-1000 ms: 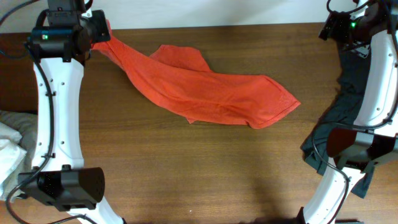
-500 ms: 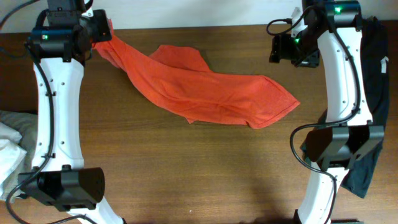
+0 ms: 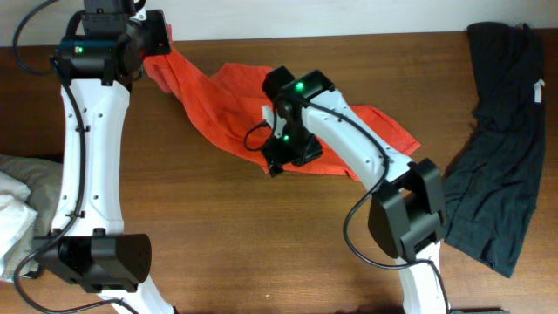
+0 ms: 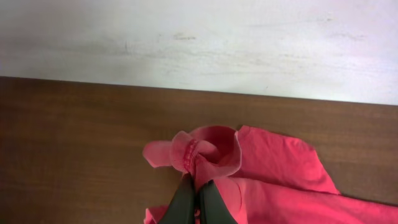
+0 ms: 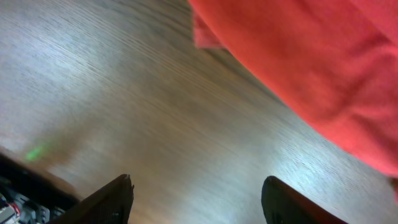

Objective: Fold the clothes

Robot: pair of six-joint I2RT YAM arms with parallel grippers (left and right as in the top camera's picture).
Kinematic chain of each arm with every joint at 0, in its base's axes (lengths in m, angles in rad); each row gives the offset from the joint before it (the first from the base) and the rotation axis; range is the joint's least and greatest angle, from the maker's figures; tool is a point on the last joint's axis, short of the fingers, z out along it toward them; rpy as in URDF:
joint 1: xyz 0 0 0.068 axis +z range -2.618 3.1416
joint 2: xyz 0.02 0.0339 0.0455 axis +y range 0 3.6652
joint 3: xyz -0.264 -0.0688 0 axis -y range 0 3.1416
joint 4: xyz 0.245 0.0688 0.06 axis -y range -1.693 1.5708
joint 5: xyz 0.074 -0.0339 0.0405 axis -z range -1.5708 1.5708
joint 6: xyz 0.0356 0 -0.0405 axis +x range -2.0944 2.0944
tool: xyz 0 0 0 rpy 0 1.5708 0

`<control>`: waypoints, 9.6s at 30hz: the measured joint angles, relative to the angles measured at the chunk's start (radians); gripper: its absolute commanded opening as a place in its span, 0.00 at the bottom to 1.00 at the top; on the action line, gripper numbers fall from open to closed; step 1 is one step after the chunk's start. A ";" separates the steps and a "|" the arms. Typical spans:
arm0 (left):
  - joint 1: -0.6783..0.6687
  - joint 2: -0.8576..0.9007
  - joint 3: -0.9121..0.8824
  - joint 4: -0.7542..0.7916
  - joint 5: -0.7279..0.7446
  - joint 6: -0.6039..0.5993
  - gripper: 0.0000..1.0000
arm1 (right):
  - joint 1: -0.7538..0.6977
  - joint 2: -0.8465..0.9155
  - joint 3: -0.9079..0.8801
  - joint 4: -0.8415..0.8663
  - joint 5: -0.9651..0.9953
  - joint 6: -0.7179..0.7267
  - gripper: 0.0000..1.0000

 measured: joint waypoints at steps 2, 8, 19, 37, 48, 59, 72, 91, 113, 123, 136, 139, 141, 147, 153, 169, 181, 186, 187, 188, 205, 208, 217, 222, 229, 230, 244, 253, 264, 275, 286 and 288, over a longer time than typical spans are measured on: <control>0.000 0.000 0.000 -0.009 0.000 0.000 0.01 | 0.000 0.062 0.000 0.043 -0.036 -0.025 0.71; 0.000 0.000 0.000 -0.014 0.000 0.000 0.01 | 0.004 0.176 -0.008 0.154 -0.112 -0.040 0.70; 0.000 0.000 0.000 -0.019 0.000 0.000 0.01 | 0.082 0.211 -0.007 0.222 -0.139 0.043 0.67; 0.000 0.000 0.000 -0.035 0.003 0.000 0.01 | 0.006 0.245 0.034 0.298 -0.103 0.069 0.04; 0.000 0.000 0.000 -0.033 0.003 0.000 0.01 | 0.006 0.233 0.033 0.270 0.073 0.127 0.04; 0.000 0.000 0.000 -0.015 0.003 0.000 0.01 | -0.068 -0.116 0.190 0.054 0.245 0.119 0.04; -0.001 -0.099 0.006 0.142 -0.086 0.024 0.01 | -0.499 -0.159 0.856 -0.235 0.310 0.117 0.04; -0.005 -0.672 0.023 0.196 -0.182 0.125 0.01 | -0.619 -0.619 0.966 -0.259 0.244 0.116 0.04; 0.020 -0.153 0.043 0.631 -0.200 0.099 0.01 | -0.619 -0.136 0.943 0.064 0.185 0.150 0.04; 0.021 -0.061 0.063 0.029 -0.207 0.091 0.01 | -0.619 0.066 0.885 -0.311 0.145 0.122 0.04; 0.056 0.036 0.026 -0.284 -0.083 0.041 0.01 | -0.610 0.080 0.535 -0.312 0.098 0.069 0.04; 0.056 0.036 -0.090 -0.270 -0.069 0.019 0.01 | -0.610 0.080 0.389 -0.312 0.098 0.058 0.04; 0.056 0.036 -0.246 -0.242 -0.041 0.000 0.01 | -0.610 0.080 0.359 -0.313 0.098 0.048 0.04; 0.040 0.030 -0.568 -0.094 -0.002 -0.027 0.01 | -0.605 0.024 0.133 -0.242 0.098 0.044 0.04; 0.020 -0.166 -0.674 -0.068 0.019 -0.064 0.01 | -0.589 -0.354 -0.492 0.068 0.097 0.082 0.04; -0.227 -0.999 -1.239 -0.198 -0.188 -0.398 0.01 | -0.565 -1.094 -1.229 0.253 0.129 0.406 0.04; -0.227 -1.152 -1.241 -0.253 -0.279 -0.501 0.01 | -0.565 -1.325 -1.246 0.222 0.152 0.581 0.04; -0.227 -1.004 -1.242 -0.132 -0.321 -0.511 0.01 | -0.565 -1.138 -1.196 0.323 0.175 0.589 0.04; -0.227 -0.978 -1.244 -0.111 -0.329 -0.511 0.01 | -0.565 -1.088 -1.163 0.332 0.183 0.589 0.04; -0.227 -0.948 -1.244 -0.080 -0.341 -0.512 0.01 | -0.565 -1.023 -1.113 0.349 0.195 0.579 0.04; -0.016 -0.314 -1.248 0.571 -0.227 -0.439 0.01 | -0.619 -0.370 -0.739 0.550 0.209 0.486 0.04; -0.016 -0.249 -1.248 0.629 -0.195 -0.423 0.16 | -0.619 -0.369 -0.739 0.575 0.200 0.478 0.46; -0.016 -0.234 -1.160 0.619 -0.179 -0.339 0.67 | -0.619 -0.359 -0.569 0.508 0.169 0.293 0.99; -0.016 -0.233 -0.950 0.552 -0.175 -0.272 0.42 | -0.619 -0.359 -0.370 0.477 0.150 0.221 0.99; 0.021 -0.210 -0.913 0.545 -0.086 -0.222 0.45 | -0.619 -0.236 -0.319 0.378 0.085 0.128 0.99; 0.023 -0.191 -0.908 0.573 -0.078 -0.200 0.45 | -0.619 -0.195 -0.298 0.375 0.082 0.114 0.99; 0.024 0.247 -0.651 0.671 -0.066 -0.093 0.45 | -0.620 -0.003 -0.073 0.494 0.100 -0.034 0.99; 0.024 0.414 -0.414 0.704 -0.067 -0.046 0.45 | -0.620 0.008 -0.073 0.492 0.106 -0.042 0.99; 0.026 0.488 -0.384 0.650 -0.064 -0.027 0.01 | -0.620 0.009 -0.073 0.509 0.110 -0.063 0.24; 0.026 0.488 -0.380 0.640 -0.063 -0.027 0.01 | -0.670 0.178 -0.069 0.702 0.107 -0.002 0.81; 0.026 0.488 -0.377 0.633 -0.063 -0.027 0.01 | -0.684 0.211 -0.062 0.762 0.010 0.045 0.63; 0.026 0.488 -0.377 0.632 -0.063 -0.027 0.01 | -0.667 0.217 -0.060 0.774 -0.005 0.050 0.45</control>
